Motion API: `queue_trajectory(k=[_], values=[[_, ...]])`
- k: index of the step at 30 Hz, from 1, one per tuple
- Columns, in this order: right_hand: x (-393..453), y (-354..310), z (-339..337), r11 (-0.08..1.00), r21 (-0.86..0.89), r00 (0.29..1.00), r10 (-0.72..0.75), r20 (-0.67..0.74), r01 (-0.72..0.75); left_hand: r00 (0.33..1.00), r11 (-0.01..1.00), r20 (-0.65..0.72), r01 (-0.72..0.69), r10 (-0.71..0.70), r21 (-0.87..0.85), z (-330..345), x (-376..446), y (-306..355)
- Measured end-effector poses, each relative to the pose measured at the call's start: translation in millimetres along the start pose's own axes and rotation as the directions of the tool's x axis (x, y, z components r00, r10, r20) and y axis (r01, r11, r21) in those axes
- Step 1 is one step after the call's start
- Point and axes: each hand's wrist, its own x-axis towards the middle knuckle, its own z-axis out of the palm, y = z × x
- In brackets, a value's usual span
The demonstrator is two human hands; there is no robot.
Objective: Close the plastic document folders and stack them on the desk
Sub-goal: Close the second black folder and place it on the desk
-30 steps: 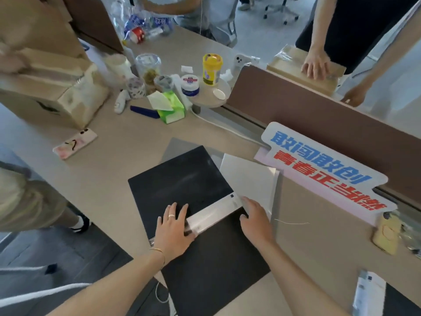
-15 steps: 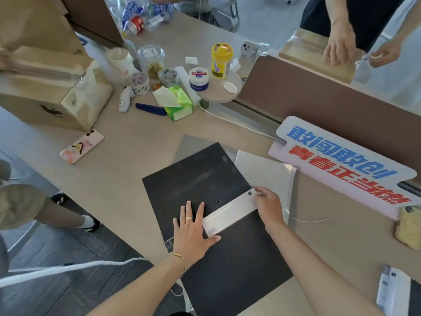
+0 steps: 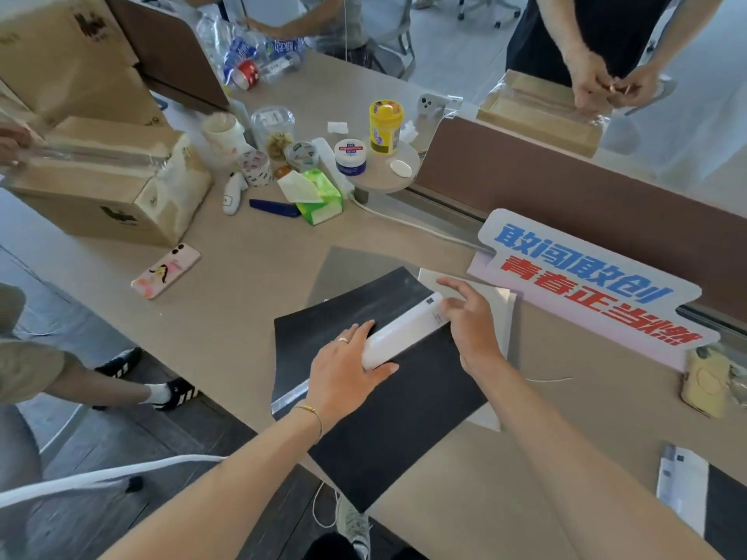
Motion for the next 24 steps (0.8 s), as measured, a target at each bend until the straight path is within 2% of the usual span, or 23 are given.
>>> queue_trajectory(k=[5,10,16,18,21,24], values=[[-1.5,-27.8,10.4,0.995,0.051,0.997,-0.083,0.01,0.082,0.997,1.0,-0.081,-0.006,0.008,0.025,-40.0,-4.3,2.1],[-6.2,-43.6,20.7,0.991,0.047,0.991,-0.13,0.033,0.128,0.987,0.992,-0.154,-0.021,0.041,0.124,-77.7,-1.5,-8.1],[-14.2,-24.6,29.8,1.0,0.019,0.997,-0.024,0.072,0.023,0.958,0.996,-0.281,0.072,-0.053,0.056,-120.1,-3.6,-20.8],[-21.5,-16.3,34.7,1.0,0.01,0.994,0.019,0.107,-0.02,0.942,0.994,-0.317,0.111,-0.111,-0.018,-131.2,-6.4,-24.2],[-33.9,-8.1,42.1,0.994,0.003,0.981,0.108,0.161,-0.11,0.924,0.953,-0.296,0.172,-0.243,-0.248,-137.2,-8.1,-33.3],[-45.3,-2.9,42.6,0.988,-0.008,0.966,0.153,0.21,-0.155,0.907,0.807,-0.223,0.18,-0.357,-0.562,-135.8,-12.1,-36.0]])
